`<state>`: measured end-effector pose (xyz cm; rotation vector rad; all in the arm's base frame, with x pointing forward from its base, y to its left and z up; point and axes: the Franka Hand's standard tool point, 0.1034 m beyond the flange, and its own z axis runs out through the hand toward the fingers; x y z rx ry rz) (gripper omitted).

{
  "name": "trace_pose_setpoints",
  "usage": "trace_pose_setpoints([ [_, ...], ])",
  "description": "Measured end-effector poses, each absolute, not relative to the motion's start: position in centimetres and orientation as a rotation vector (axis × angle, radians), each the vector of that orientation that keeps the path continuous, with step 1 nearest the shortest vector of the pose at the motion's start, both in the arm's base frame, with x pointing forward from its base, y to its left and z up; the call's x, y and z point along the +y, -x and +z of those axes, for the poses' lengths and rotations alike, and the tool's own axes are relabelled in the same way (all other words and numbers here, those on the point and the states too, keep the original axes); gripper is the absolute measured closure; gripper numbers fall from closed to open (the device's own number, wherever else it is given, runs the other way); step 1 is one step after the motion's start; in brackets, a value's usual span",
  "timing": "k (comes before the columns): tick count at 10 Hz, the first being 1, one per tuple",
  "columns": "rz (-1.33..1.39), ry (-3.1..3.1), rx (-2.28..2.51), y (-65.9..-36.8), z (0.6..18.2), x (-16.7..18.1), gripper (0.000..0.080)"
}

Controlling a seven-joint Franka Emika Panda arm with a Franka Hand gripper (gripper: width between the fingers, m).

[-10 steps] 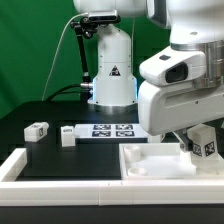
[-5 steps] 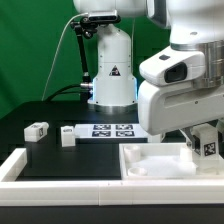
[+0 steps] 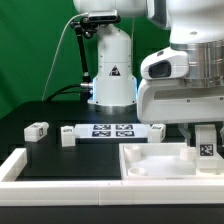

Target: Assemble one leg

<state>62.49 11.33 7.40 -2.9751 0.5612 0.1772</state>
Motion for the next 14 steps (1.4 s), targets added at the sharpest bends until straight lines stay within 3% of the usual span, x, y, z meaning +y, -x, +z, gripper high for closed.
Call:
trace_pose_setpoints([
  [6,0.220,2.647,1.543,-62.56,7.35,11.48,0.0509],
  [10,0.238,2.440,1.876,-62.55,7.36,11.81,0.0509],
  [11,0.241,2.441,1.871,-62.52,7.37,11.96,0.0425],
  [13,0.240,2.514,1.757,-62.50,7.33,11.99,0.0179],
  [14,0.253,2.536,1.733,-62.31,7.32,12.16,0.0159],
])
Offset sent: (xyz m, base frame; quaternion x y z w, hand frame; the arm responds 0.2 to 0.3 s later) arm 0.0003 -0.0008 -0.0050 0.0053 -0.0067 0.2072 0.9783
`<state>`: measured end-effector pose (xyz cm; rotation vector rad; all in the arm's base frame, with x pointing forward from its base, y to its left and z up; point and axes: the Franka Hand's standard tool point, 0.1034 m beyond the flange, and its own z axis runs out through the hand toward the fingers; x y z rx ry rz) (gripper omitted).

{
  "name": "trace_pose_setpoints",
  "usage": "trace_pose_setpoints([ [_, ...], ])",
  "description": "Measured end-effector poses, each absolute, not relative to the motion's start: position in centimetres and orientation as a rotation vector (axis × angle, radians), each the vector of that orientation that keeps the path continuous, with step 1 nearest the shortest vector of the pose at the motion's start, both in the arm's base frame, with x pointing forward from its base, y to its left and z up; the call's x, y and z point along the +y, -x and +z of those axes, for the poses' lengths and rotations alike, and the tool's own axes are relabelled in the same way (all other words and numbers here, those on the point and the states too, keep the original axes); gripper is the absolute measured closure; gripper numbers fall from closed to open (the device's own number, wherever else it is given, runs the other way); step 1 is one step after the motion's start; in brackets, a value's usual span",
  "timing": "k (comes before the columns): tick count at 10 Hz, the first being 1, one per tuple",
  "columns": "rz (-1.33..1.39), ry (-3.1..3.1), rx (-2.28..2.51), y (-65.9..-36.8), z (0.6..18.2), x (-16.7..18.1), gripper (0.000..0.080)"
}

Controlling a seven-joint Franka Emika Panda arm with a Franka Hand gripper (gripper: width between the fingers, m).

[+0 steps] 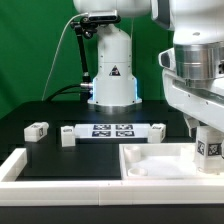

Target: Assemble one leg

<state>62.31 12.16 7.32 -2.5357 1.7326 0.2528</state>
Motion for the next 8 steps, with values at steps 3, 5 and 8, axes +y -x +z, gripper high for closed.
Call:
trace_pose_setpoints([
  [3,0.207,2.817,1.189,-62.4,7.6,13.0,0.0151],
  [5,0.137,2.955,0.811,-62.6,7.7,13.4,0.0150],
  [8,0.097,3.049,0.241,-62.4,7.2,12.8,0.0150],
])
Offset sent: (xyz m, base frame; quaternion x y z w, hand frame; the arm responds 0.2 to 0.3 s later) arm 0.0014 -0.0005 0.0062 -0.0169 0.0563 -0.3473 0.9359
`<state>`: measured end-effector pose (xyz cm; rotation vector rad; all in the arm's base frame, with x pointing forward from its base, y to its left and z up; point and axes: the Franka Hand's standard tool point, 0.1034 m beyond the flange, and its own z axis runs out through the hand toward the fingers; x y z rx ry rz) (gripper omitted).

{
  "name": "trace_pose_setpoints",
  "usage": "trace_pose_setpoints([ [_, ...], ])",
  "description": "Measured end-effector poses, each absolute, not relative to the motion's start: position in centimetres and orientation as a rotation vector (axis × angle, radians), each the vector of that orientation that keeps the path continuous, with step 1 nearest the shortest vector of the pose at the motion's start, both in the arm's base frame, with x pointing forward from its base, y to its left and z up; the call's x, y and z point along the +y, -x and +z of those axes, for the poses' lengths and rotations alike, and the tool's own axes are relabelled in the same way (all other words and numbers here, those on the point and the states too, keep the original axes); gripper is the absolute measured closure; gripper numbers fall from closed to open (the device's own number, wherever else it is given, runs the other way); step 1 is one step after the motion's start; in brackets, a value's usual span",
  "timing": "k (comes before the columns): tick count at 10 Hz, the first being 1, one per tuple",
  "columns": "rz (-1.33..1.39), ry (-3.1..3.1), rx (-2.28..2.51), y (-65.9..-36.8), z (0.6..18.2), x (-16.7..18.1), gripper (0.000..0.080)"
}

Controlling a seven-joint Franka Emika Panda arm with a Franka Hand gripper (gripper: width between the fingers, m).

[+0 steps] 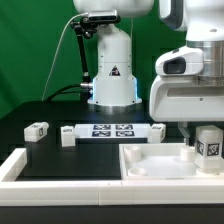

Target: Assemble one leg

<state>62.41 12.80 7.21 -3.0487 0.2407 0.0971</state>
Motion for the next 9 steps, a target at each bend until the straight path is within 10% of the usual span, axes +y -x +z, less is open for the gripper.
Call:
trace_pose_setpoints([
  [4,0.131,3.045,-0.210,-61.85,6.62,12.44,0.0150],
  [6,0.132,3.044,-0.207,-61.83,6.61,12.47,0.0412],
  [9,0.132,3.056,-0.207,-61.92,6.55,11.78,0.0528],
])
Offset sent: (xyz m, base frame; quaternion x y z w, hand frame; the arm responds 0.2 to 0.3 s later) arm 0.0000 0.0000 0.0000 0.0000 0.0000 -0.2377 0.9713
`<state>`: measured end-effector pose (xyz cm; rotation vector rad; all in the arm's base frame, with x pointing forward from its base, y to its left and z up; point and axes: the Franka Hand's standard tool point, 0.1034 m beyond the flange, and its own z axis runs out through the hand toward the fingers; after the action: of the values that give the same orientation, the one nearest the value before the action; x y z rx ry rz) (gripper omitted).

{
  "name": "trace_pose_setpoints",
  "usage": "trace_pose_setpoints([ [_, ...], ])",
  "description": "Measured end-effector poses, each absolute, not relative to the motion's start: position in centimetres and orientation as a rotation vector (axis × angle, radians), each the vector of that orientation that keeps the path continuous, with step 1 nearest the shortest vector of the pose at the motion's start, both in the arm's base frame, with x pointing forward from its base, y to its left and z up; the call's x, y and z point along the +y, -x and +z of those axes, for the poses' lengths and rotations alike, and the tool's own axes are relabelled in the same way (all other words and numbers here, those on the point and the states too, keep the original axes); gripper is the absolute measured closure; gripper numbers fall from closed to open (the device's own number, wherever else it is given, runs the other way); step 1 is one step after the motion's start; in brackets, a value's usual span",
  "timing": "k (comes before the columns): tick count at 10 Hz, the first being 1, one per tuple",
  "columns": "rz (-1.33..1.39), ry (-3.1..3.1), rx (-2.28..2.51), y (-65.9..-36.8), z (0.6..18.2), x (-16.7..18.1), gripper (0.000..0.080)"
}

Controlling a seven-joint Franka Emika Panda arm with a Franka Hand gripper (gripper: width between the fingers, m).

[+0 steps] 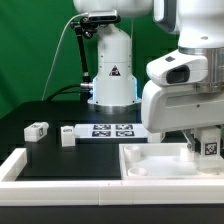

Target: Assemble one leg

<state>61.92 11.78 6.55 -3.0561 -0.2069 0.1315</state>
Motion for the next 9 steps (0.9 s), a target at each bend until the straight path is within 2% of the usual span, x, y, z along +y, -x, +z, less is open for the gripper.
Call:
trace_pose_setpoints([
  [3,0.137,3.061,-0.089,-61.91,6.55,11.79,0.0528],
  [9,0.178,2.915,1.020,-61.59,6.26,12.01,0.0528],
])
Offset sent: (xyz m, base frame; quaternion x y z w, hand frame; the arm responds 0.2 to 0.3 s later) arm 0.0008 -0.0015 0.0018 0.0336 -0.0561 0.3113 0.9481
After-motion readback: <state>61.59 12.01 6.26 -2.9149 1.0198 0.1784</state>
